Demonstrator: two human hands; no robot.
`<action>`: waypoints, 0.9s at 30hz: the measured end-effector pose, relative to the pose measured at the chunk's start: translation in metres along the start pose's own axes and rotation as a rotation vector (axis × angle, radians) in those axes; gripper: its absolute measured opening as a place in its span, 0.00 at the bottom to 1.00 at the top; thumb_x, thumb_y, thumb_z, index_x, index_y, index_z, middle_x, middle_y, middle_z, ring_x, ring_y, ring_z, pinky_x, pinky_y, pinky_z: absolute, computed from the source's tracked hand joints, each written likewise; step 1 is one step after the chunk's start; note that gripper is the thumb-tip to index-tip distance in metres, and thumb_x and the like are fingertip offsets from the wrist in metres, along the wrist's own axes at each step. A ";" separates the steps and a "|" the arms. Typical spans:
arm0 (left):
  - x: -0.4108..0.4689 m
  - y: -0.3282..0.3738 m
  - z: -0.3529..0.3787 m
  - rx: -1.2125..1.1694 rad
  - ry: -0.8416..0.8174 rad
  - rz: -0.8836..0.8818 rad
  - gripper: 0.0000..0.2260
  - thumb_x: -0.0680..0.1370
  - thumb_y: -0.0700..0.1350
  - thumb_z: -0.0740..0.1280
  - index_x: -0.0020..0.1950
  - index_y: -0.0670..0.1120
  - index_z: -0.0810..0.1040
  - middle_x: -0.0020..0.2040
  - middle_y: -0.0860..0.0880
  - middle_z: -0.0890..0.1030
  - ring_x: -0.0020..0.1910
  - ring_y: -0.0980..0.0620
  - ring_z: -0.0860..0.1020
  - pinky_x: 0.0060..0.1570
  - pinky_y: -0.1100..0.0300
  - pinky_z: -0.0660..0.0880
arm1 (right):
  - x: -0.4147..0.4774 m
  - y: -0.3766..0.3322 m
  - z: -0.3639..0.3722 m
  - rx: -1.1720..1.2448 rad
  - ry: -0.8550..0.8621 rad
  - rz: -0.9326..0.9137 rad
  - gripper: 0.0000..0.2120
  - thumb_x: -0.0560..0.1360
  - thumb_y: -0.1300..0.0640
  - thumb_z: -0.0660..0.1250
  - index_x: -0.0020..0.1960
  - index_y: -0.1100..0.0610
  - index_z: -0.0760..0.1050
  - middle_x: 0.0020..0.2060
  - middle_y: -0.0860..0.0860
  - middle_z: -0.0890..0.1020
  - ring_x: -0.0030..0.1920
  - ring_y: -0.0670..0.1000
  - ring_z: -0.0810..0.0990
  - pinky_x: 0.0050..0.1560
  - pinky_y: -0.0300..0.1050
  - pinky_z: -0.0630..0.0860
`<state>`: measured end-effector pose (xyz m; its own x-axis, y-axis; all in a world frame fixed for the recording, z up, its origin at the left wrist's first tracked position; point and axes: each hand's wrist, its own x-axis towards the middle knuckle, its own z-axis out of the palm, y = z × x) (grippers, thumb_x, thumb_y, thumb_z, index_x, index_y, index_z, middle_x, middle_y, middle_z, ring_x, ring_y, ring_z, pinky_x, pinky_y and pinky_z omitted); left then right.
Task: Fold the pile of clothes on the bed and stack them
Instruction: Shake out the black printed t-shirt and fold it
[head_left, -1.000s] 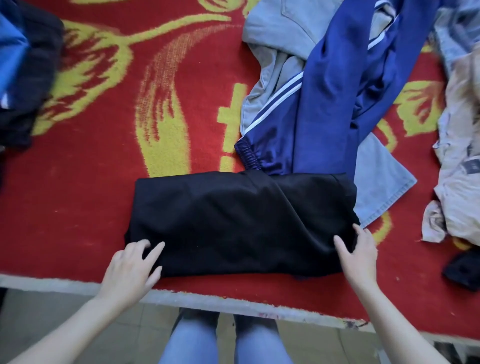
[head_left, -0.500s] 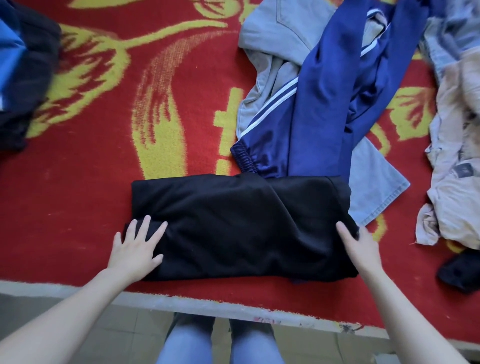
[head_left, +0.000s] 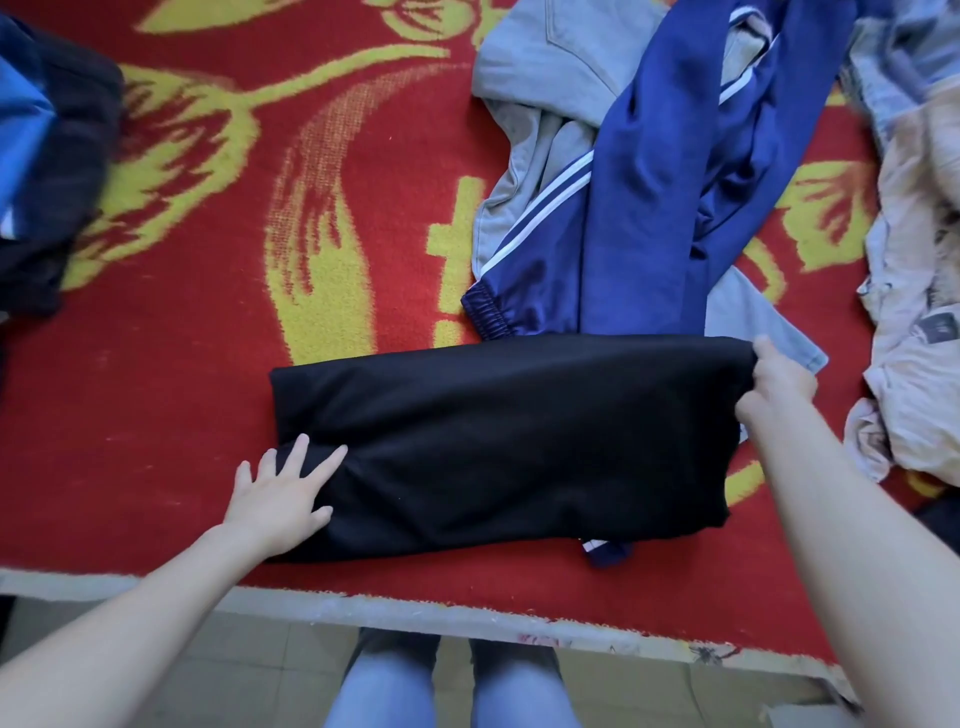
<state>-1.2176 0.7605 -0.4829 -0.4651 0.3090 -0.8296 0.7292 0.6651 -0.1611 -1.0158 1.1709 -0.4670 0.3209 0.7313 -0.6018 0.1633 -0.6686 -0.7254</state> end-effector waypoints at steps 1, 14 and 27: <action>0.002 0.001 0.000 -0.016 -0.011 -0.006 0.30 0.80 0.57 0.53 0.75 0.61 0.37 0.77 0.46 0.40 0.75 0.40 0.47 0.71 0.45 0.50 | 0.004 0.005 -0.005 -0.020 -0.058 0.079 0.11 0.75 0.58 0.66 0.36 0.54 0.68 0.34 0.47 0.71 0.34 0.44 0.71 0.32 0.38 0.71; -0.001 0.012 0.009 0.007 0.085 -0.055 0.31 0.79 0.57 0.53 0.75 0.59 0.38 0.77 0.44 0.41 0.75 0.39 0.42 0.72 0.44 0.49 | -0.022 0.099 -0.079 -0.794 -0.341 -0.397 0.36 0.69 0.49 0.71 0.72 0.55 0.59 0.68 0.54 0.68 0.68 0.55 0.66 0.68 0.56 0.64; -0.005 0.018 0.008 0.006 0.098 -0.069 0.32 0.79 0.56 0.55 0.76 0.57 0.38 0.77 0.43 0.41 0.75 0.39 0.43 0.72 0.45 0.50 | -0.076 0.155 -0.051 -1.616 -0.544 -1.110 0.27 0.69 0.41 0.56 0.60 0.54 0.78 0.61 0.60 0.77 0.60 0.63 0.77 0.48 0.64 0.76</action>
<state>-1.1985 0.7652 -0.4862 -0.5610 0.3281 -0.7600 0.6964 0.6833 -0.2191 -0.9674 1.0053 -0.5169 -0.6884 0.5781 -0.4381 0.6648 0.7444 -0.0625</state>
